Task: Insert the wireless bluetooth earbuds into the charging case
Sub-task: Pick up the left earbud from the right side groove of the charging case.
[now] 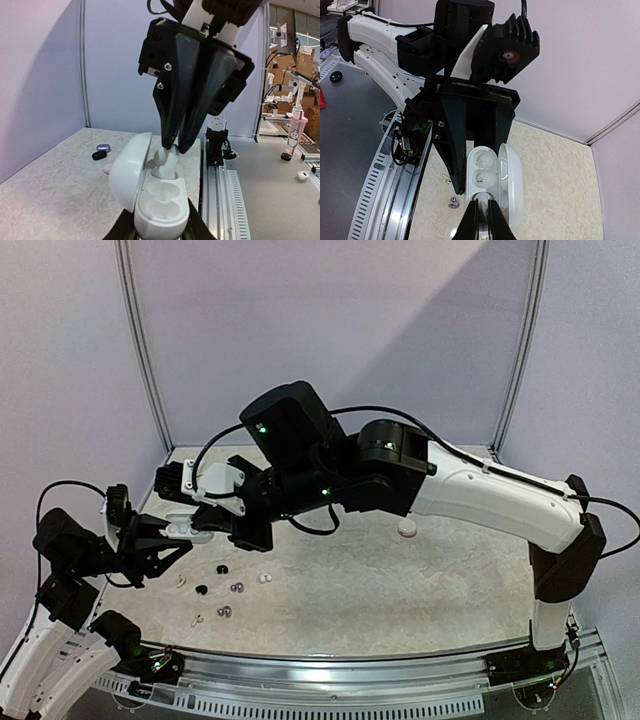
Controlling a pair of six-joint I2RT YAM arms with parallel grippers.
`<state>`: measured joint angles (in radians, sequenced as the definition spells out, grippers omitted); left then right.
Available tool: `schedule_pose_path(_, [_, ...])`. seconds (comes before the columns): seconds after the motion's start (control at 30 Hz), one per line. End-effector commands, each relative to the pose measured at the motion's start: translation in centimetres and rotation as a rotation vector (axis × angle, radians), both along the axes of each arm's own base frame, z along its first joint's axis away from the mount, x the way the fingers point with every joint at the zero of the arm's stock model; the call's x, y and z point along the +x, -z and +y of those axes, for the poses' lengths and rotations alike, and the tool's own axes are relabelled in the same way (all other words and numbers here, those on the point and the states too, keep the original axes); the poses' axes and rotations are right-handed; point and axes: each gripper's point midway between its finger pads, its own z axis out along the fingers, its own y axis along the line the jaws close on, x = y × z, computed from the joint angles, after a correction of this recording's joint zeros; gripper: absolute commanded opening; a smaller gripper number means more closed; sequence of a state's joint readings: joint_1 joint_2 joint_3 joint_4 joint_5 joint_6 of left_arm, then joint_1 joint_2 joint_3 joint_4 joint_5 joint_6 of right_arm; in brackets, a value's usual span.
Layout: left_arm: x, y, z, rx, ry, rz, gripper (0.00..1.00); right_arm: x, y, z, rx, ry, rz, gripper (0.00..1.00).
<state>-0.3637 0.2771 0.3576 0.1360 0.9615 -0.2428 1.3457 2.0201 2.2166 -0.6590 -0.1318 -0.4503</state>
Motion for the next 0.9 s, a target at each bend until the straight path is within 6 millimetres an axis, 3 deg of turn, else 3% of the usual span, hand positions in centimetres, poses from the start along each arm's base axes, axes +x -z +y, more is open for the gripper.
schedule_pose_path(0.0, [-0.9, -0.2, -0.1, -0.005, 0.034, -0.052, 0.0, 0.6, 3.0, 0.4, -0.083, 0.022, -0.011, 0.09])
schedule_pose_path(0.43, [-1.0, -0.1, -0.1, -0.006, 0.033, -0.052, 0.0, 1.9, 4.3, 0.5, -0.127, 0.075, -0.048, 0.13])
schedule_pose_path(0.67, [-0.9, -0.1, -0.1, -0.006, 0.028, -0.051, 0.0, 1.8, 4.5, 0.1, -0.146, 0.076, -0.048, 0.07])
schedule_pose_path(0.87, [-1.0, 0.1, -0.2, 0.002, 0.035, -0.07, 0.0, 1.2, 2.3, 0.0, -0.077, 0.048, -0.001, 0.01])
